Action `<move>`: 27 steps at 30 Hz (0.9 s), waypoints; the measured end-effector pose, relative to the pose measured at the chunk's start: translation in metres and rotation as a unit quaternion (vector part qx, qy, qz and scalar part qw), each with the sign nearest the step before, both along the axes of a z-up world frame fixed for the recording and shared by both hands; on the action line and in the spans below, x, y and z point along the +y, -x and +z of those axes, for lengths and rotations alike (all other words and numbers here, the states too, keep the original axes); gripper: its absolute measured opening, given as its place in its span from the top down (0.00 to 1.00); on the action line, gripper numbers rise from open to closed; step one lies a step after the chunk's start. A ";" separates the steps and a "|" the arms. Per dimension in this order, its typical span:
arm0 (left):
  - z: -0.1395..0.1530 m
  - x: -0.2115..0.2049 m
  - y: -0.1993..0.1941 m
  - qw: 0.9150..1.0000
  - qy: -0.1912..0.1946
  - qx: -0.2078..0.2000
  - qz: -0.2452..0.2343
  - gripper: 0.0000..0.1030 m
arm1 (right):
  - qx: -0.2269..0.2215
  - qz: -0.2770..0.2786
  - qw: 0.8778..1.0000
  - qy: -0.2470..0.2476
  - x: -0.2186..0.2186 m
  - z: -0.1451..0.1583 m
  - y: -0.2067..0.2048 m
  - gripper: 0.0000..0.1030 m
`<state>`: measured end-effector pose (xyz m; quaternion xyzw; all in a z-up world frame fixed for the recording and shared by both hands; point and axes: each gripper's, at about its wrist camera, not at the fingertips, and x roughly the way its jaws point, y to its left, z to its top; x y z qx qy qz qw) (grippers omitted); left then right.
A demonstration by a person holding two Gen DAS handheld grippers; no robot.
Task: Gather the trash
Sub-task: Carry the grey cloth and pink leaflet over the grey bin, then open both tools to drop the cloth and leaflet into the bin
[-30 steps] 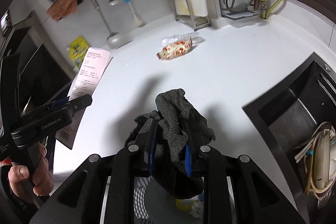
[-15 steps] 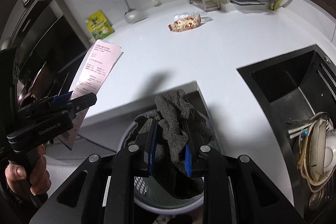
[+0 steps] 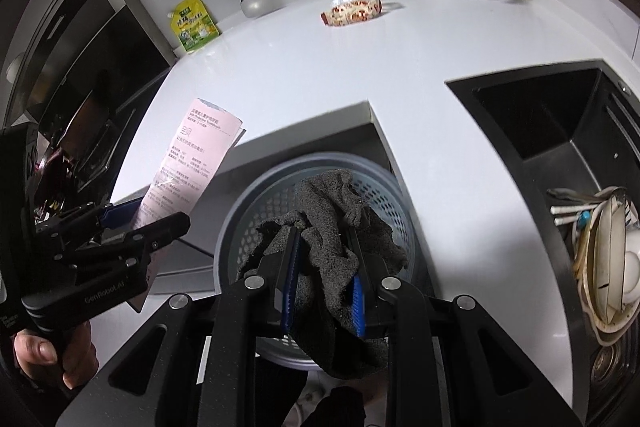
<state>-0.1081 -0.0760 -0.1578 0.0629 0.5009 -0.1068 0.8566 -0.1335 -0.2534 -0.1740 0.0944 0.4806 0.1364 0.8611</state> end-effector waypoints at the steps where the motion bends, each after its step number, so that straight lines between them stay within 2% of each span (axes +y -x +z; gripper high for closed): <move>1: -0.002 -0.001 0.001 1.000 0.000 0.004 -0.001 0.52 | 0.003 0.001 1.000 -0.001 0.000 -0.003 0.001 0.79; 17: -0.028 -0.010 0.011 0.999 -0.001 0.050 -0.004 0.51 | 0.036 0.020 0.999 -0.002 0.007 -0.028 0.005 0.79; 27: -0.028 -0.005 0.010 0.998 0.004 0.058 0.005 0.51 | 0.026 0.030 0.999 0.003 0.013 -0.026 -0.003 0.76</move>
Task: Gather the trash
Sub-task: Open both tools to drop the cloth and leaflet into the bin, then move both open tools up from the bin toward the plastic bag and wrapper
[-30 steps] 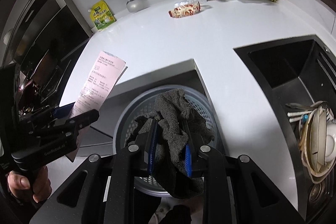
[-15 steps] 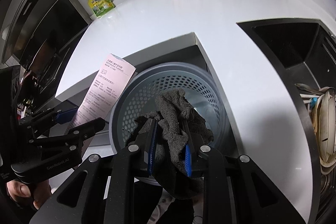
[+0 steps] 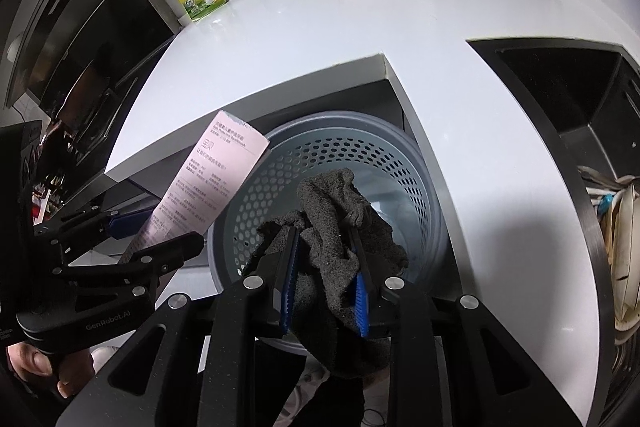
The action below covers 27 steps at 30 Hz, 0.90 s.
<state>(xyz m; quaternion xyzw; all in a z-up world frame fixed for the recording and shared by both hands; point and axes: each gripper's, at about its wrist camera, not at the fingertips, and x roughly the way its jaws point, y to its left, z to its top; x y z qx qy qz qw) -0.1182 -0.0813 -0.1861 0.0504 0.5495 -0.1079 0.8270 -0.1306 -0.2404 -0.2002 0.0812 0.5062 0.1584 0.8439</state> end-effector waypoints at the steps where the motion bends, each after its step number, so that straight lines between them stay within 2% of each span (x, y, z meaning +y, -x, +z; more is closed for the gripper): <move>1: 0.000 0.001 0.000 1.000 0.001 0.000 0.002 0.49 | -0.003 0.000 1.000 -0.002 0.000 0.002 0.000 0.71; 4: 0.003 0.005 0.000 1.000 0.002 -0.004 0.012 0.37 | -0.014 -0.006 1.000 -0.002 -0.003 0.007 0.002 0.54; 16: 0.009 0.013 -0.003 1.000 0.001 -0.011 0.027 0.33 | -0.009 -0.018 1.000 -0.005 -0.009 0.006 0.008 0.49; 20: 0.018 0.017 -0.006 0.999 -0.002 -0.025 0.032 0.27 | -0.010 -0.023 1.000 -0.004 -0.011 0.009 0.008 0.46; 27: 0.042 0.032 -0.019 0.997 -0.007 -0.060 0.043 0.20 | -0.040 -0.045 0.998 -0.009 -0.017 0.032 -0.002 0.37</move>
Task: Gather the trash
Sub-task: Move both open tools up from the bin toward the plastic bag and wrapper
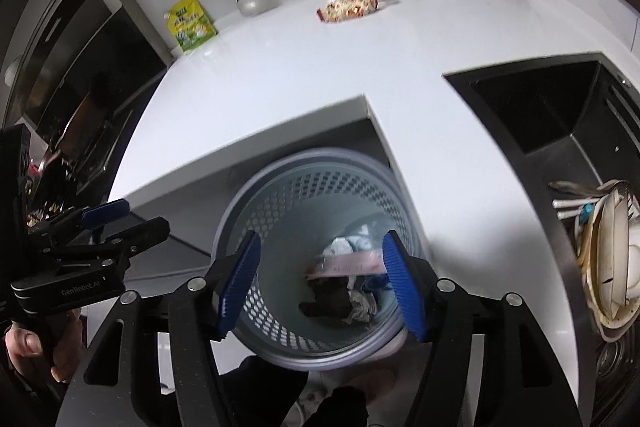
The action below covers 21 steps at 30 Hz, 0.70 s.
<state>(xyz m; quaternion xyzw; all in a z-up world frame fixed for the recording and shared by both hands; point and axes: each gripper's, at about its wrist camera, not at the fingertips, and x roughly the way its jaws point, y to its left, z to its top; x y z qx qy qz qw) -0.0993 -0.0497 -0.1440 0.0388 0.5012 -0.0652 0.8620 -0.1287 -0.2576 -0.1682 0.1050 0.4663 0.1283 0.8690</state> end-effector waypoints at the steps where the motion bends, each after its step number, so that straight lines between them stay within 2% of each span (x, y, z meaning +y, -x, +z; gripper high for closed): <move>1: 0.003 0.002 -0.003 1.000 0.000 -0.004 0.001 0.19 | -0.003 -0.002 1.000 0.000 0.000 0.002 -0.002 0.36; 10: 0.033 0.032 -0.044 0.999 0.005 -0.045 0.011 0.12 | -0.021 -0.035 0.999 0.009 0.006 0.024 -0.039 0.31; 16: 0.046 0.050 -0.087 0.998 0.012 -0.065 0.009 0.08 | -0.027 -0.070 0.997 0.023 0.016 0.036 -0.073 0.26; 21: 0.053 0.065 -0.134 0.997 0.021 -0.072 0.001 0.08 | -0.030 -0.109 0.993 0.024 0.021 0.045 -0.108 0.25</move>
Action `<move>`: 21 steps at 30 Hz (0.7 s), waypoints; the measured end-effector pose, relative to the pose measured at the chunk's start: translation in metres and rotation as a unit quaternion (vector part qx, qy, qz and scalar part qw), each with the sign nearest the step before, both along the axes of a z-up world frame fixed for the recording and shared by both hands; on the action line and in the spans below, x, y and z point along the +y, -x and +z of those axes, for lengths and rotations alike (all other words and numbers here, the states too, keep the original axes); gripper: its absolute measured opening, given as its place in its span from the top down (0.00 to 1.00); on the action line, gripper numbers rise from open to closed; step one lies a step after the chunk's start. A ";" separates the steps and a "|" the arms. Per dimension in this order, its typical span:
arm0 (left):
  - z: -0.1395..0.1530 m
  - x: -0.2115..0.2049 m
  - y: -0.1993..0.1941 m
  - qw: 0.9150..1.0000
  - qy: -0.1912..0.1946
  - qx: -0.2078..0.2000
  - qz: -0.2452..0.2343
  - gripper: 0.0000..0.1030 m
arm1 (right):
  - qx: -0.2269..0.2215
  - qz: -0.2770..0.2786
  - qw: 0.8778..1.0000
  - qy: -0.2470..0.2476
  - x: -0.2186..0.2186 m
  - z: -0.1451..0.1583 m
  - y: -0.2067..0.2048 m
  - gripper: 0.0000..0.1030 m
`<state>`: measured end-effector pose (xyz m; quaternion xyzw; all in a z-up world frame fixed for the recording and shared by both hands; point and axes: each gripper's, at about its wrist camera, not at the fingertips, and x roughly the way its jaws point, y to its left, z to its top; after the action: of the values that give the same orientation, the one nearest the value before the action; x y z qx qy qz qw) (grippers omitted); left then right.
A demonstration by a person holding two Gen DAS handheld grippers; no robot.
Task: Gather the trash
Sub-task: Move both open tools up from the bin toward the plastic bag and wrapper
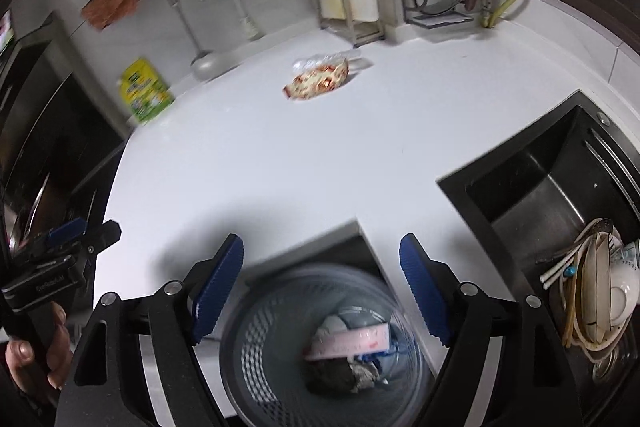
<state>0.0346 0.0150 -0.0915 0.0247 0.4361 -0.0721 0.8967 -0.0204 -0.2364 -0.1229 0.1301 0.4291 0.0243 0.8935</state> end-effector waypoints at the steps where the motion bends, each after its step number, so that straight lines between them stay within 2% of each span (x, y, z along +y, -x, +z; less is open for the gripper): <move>1: 0.001 0.002 -0.007 1.000 0.001 -0.002 -0.001 0.08 | -0.002 -0.003 1.000 0.003 0.002 0.002 -0.007 0.25; 9: 0.004 0.022 -0.081 1.000 0.006 -0.023 -0.014 0.07 | -0.011 -0.022 0.999 0.021 0.024 0.005 -0.080 0.25; 14: -0.010 0.039 -0.127 1.000 0.014 -0.017 -0.011 0.07 | -0.007 -0.037 0.999 0.022 0.038 -0.008 -0.132 0.25; 21: -0.032 0.049 -0.166 1.000 0.008 -0.012 -0.020 0.07 | -0.002 -0.061 0.998 0.018 0.051 -0.032 -0.198 0.25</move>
<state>0.2007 0.0642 -0.1236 0.0269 0.4239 -0.0937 0.9005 0.1773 -0.1851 -0.1547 0.1404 0.4193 -0.0378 0.8961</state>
